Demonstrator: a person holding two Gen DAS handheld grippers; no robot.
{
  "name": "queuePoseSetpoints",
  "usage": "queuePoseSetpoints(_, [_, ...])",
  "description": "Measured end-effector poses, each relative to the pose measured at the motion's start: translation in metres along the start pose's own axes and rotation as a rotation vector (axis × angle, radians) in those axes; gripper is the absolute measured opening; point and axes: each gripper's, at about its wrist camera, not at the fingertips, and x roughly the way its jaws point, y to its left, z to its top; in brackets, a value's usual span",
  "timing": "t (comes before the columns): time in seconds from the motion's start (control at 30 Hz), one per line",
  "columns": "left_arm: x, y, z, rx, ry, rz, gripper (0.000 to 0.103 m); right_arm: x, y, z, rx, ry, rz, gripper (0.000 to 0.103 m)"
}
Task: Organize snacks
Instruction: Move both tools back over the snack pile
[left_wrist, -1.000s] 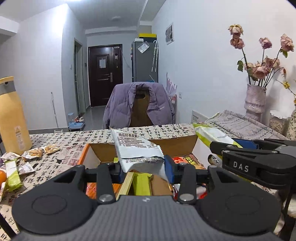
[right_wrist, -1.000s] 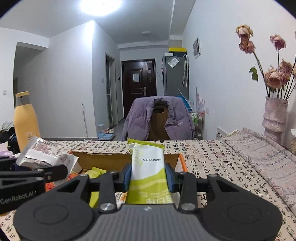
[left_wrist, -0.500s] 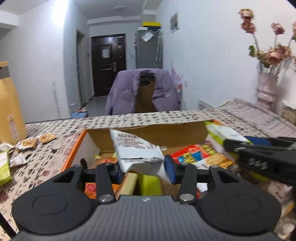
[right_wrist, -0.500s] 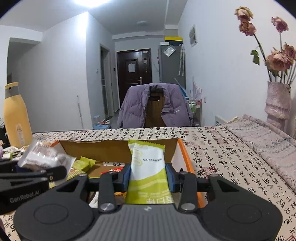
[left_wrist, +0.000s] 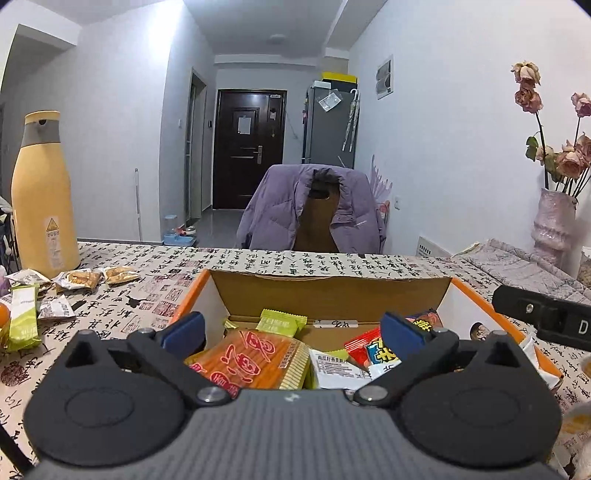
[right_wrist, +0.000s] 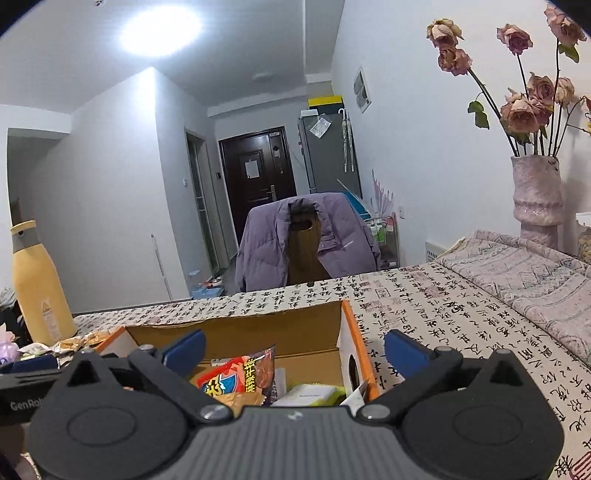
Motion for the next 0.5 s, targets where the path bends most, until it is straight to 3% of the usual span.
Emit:
queuePoseSetpoints(0.17, [-0.004, -0.003, 0.01, -0.026, 0.0, 0.012, 0.103, -0.001, 0.003, 0.003, -0.012, -0.003, 0.002, 0.103])
queuePoseSetpoints(0.5, [-0.052, 0.0, 0.027, -0.046, -0.037, -0.005, 0.103, -0.036, 0.011, 0.021, -0.033, -0.016, -0.003, 0.103])
